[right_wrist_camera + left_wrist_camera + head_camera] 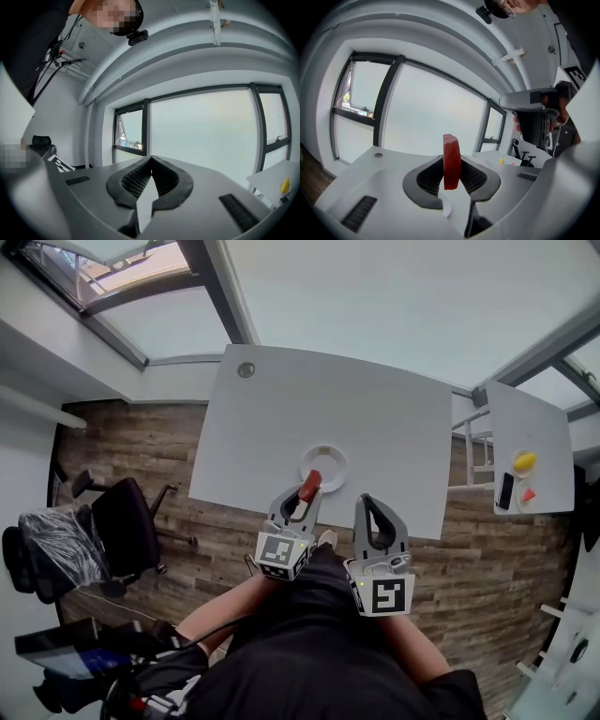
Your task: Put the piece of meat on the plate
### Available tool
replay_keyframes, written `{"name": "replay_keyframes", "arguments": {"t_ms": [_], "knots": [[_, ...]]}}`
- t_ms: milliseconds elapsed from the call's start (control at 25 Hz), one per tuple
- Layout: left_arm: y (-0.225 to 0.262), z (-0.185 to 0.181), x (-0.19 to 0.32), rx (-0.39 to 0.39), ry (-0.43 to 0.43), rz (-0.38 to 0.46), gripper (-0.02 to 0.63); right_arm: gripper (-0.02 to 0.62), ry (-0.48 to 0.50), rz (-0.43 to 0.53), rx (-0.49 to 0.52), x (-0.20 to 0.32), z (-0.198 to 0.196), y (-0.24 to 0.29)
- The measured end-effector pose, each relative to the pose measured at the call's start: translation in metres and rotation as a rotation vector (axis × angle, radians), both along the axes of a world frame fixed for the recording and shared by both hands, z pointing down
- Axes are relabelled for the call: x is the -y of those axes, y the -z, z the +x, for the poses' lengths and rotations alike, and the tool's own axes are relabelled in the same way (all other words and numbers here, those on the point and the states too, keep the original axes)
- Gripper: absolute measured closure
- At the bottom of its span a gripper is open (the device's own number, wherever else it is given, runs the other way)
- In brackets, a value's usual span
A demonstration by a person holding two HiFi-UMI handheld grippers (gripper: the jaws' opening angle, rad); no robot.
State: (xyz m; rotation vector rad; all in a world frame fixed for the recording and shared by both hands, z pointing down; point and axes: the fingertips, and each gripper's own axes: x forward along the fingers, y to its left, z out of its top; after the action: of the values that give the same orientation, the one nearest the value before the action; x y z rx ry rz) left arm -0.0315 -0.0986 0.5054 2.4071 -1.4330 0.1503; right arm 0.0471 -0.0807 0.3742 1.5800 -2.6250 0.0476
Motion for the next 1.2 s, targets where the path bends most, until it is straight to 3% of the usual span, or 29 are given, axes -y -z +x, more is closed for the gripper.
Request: {"name": "replay_keyframes", "arguments": {"t_ms": [240,840,1200], "knots": [[-0.04,-0.001,0.014,0.047,0.005,-0.082,0.511,0.592,-0.02,0.028,-0.018,0.006,0.012,0.003],[-0.116,0.017,0.034,0.021,-0.007,-0.262,0.511,0.591,-0.071,-0.005,-0.034,0.015,0.037,-0.011],[-0.149,0.032,0.044,0.093,-0.083,-0.298,0.511,0.592,-0.113,-0.046,-0.047,0.02,0.053,-0.025]]}}
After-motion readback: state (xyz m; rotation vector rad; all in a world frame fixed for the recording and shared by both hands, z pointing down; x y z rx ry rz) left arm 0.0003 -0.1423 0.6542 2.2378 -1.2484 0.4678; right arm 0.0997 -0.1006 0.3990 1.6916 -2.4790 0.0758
